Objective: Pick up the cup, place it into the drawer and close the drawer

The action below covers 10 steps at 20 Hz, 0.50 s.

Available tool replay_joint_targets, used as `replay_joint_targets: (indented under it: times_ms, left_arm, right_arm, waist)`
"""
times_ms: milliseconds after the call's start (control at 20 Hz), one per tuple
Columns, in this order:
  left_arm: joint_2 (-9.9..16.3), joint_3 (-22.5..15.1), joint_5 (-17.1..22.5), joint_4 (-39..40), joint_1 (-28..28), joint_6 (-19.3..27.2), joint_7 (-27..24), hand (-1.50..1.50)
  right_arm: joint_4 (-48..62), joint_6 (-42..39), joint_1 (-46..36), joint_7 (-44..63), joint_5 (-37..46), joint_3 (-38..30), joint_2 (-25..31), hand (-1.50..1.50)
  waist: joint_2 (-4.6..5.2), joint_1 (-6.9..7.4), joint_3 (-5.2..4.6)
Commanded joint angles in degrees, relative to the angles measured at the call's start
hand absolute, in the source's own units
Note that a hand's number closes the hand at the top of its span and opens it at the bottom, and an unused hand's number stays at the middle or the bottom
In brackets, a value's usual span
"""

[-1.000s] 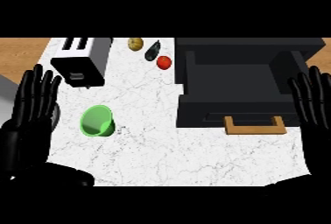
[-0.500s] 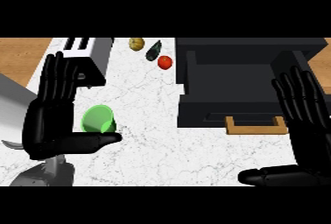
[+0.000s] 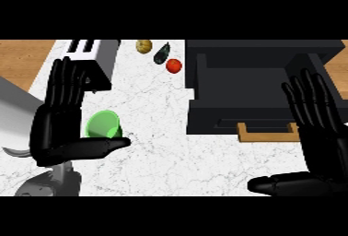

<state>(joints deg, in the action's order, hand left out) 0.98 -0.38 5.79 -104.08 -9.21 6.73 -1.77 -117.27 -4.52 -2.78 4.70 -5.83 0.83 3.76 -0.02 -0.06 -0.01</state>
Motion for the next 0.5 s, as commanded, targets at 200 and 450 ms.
replay_joint_targets:
  times_ms: [200,450]
  left_arm:
    - [-0.71,-0.07,-1.43,2.25,1.46,1.83,-1.95,-1.5]
    - [0.49,2.46,0.67,6.34,1.78,-0.14,-3.79,-1.5]
  right_arm:
    - [-0.54,-1.98,1.7,-1.46,-0.77,-1.55,0.68,-1.5]
    - [2.51,-2.45,-6.45,3.13,-5.81,-8.57,4.29,-1.5]
  waist:
    - [0.0,-0.01,0.01]
    - [0.08,0.08,0.0]
